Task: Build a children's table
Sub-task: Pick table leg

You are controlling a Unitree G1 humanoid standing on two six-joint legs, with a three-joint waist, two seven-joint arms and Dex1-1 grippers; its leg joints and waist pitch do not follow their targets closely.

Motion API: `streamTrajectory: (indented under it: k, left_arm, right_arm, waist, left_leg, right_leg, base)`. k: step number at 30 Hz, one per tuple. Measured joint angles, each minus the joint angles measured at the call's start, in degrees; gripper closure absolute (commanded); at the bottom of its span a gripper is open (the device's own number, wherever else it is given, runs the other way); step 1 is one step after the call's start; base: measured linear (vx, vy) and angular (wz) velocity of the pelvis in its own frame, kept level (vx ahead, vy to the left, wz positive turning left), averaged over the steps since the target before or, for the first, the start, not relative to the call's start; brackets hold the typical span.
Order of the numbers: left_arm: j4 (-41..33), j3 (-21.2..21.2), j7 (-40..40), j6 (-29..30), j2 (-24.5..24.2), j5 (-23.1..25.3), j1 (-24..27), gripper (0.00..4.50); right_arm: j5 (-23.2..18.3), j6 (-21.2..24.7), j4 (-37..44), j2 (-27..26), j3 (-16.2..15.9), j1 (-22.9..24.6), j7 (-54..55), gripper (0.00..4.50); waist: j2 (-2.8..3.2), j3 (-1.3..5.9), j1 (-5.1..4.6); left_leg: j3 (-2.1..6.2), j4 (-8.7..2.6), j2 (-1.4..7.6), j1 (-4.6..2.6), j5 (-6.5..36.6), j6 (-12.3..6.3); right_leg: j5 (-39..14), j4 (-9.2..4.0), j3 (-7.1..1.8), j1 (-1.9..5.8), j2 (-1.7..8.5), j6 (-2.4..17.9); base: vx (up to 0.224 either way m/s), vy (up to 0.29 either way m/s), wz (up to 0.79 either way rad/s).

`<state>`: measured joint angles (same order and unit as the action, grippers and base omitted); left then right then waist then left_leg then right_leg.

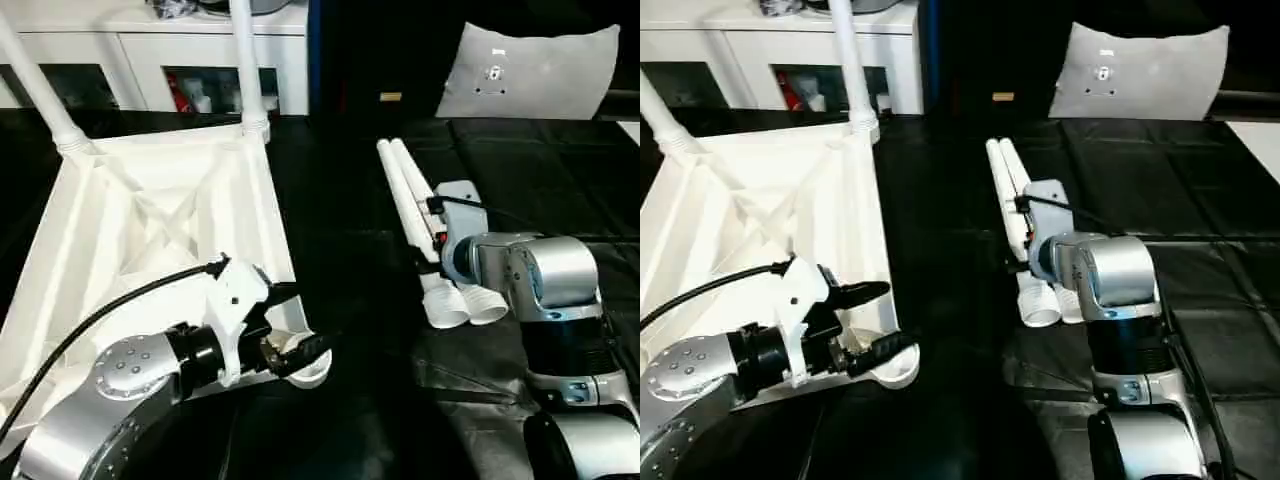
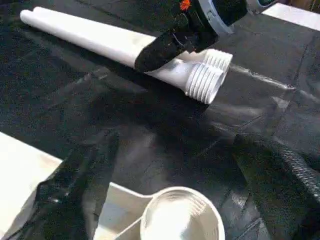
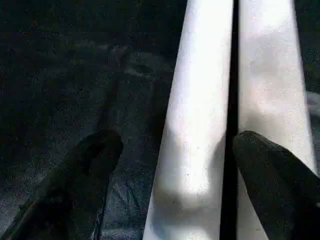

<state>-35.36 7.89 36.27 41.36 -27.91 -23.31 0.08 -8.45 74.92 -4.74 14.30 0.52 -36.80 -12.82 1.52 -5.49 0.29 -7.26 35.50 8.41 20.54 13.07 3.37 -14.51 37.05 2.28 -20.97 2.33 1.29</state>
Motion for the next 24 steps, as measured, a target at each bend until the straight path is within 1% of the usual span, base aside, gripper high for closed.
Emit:
streamTrajectory:
  k: [2,5,6,9,12,14,17,19,24]
  left_arm:
    - [0.0,0.0,0.0,0.0,-0.4,-0.5,0.0,0.02]
    - [0.0,0.0,0.0,0.0,-0.4,-0.6,-0.1,0.0]
    - [0.0,0.0,0.0,0.0,-0.4,-0.6,-0.1,0.0]
    - [0.0,0.0,-0.1,0.0,-0.4,-0.6,-0.1,0.0]
    - [0.0,0.1,-0.3,0.0,-0.4,-0.6,-0.2,0.0]
    - [0.0,0.3,-0.4,0.0,-0.4,-0.6,-0.3,0.0]
    - [0.0,0.6,-0.5,0.0,-0.4,-0.6,-0.4,0.0]
    - [0.0,1.0,-0.5,0.0,-0.4,-0.6,-0.4,0.0]
    - [0.0,1.1,-0.5,0.0,-0.6,-0.6,-0.4,0.0]
  right_arm:
    - [-0.3,0.0,0.0,0.0,-0.3,0.0,-0.3,0.8]
    - [-0.7,0.9,0.0,0.5,-1.2,0.0,-1.3,1.2]
    - [-0.7,0.9,0.0,0.5,-1.6,0.0,-1.5,1.23]
    - [-0.8,0.9,-0.9,0.5,-2.5,0.0,-2.3,1.6]
    - [-0.9,0.9,-2.8,0.5,-3.1,0.1,-2.6,1.79]
    - [-1.0,0.7,-3.4,0.5,-3.2,0.2,-2.7,2.04]
    - [-1.0,-0.1,-4.1,0.6,-3.2,0.2,-2.9,2.22]
    - [-1.0,-0.7,-4.5,0.6,-3.2,0.2,-3.4,2.42]
    - [-1.2,-1.0,-4.6,0.4,-2.8,0.4,-3.3,2.55]
  waist:
    - [0.0,0.0,-0.01]
    - [-0.01,0.0,-0.02]
    - [-0.01,0.0,-0.02]
    - [-0.02,0.0,-0.08]
    - [-0.03,0.0,-0.03]
    - [-0.06,0.02,-0.01]
    - [-0.1,0.05,-0.02]
    - [-0.09,0.06,-0.01]
    - [-0.07,0.08,0.05]
  left_leg:
    - [-0.02,0.0,0.01,0.0,0.0,0.0]
    - [-0.02,0.0,0.02,0.0,0.0,0.0]
    - [-0.03,0.0,0.02,-0.01,0.0,0.0]
    - [-0.04,0.0,0.03,-0.01,0.0,0.01]
    - [-0.05,0.0,0.04,0.0,-0.1,0.11]
    - [-0.09,0.0,0.05,0.0,-0.1,0.22]
    - [-0.12,0.0,0.06,0.0,-0.2,0.21]
    - [-0.14,0.0,0.08,-0.01,-0.1,0.21]
    - [-0.26,0.0,0.19,-0.01,-0.2,0.25]
  right_leg:
    - [0.0,0.0,0.0,0.0,0.0,0.0]
    - [0.0,0.0,-0.01,0.0,0.0,0.0]
    - [0.0,0.0,-0.01,0.0,0.0,0.0]
    - [0.0,0.0,-0.01,0.0,0.0,0.0]
    - [0.0,0.0,0.0,0.0,0.0,0.0]
    - [0.0,0.0,-0.01,0.01,0.0,0.0]
    - [0.0,-0.01,-0.03,0.01,0.0,0.0]
    - [0.0,0.0,-0.02,0.03,0.0,0.0]
    - [0.0,0.03,0.01,0.03,0.0,0.0]
  base:
    - [0.0,0.0,0.0]
    - [0.0,0.0,0.0]
    - [0.0,0.0,0.0]
    - [0.0,0.0,0.0]
    - [0.0,0.0,0.0]
    - [0.0,0.0,0.0]
    - [0.0,0.0,0.0]
    - [0.0,0.0,0.0]
    - [0.0,0.0,0.0]
